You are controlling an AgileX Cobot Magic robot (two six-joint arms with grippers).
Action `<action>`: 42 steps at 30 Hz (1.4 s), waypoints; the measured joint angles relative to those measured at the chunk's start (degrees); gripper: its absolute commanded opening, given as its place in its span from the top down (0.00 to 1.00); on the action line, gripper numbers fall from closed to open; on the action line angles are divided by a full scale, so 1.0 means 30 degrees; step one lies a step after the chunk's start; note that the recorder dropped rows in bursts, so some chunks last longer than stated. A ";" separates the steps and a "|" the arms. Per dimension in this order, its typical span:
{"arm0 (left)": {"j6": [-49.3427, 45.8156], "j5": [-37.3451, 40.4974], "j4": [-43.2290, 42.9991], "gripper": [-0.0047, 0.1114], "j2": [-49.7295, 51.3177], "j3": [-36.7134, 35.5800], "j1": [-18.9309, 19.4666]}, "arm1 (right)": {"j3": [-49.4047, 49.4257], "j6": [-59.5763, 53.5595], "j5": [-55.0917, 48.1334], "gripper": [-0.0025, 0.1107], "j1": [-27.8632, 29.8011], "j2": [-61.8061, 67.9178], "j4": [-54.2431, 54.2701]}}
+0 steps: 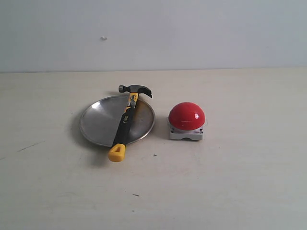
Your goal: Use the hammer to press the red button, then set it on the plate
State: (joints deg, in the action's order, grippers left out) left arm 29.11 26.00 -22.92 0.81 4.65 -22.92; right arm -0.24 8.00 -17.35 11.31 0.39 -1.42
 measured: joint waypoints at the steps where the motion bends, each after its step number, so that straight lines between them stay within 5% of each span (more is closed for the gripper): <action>1: 0.0000 0.0000 0.0000 0.96 0.0000 0.0000 0.0000 | 0.0000 0.0000 0.0000 0.98 0.0000 0.0000 0.0000; 6: -0.0715 0.0000 -0.0118 0.96 -0.0072 0.0000 0.1181 | 0.0000 0.0000 -0.0035 0.98 0.0000 0.0000 0.0000; 13: -0.1054 -0.0326 0.0547 0.96 -0.0169 0.0000 0.5607 | 0.0000 0.0000 -0.0106 0.98 0.0000 0.0000 0.0000; 26: -0.1054 -0.1297 0.1110 0.96 -0.0169 -0.1396 0.7156 | 0.0000 0.0000 -0.0117 0.98 0.0000 0.0000 0.0000; 42: -0.1054 -0.1544 0.1655 0.96 -0.0169 -0.1485 0.7207 | 0.0000 0.0000 -0.0117 0.98 0.0000 0.0000 0.0000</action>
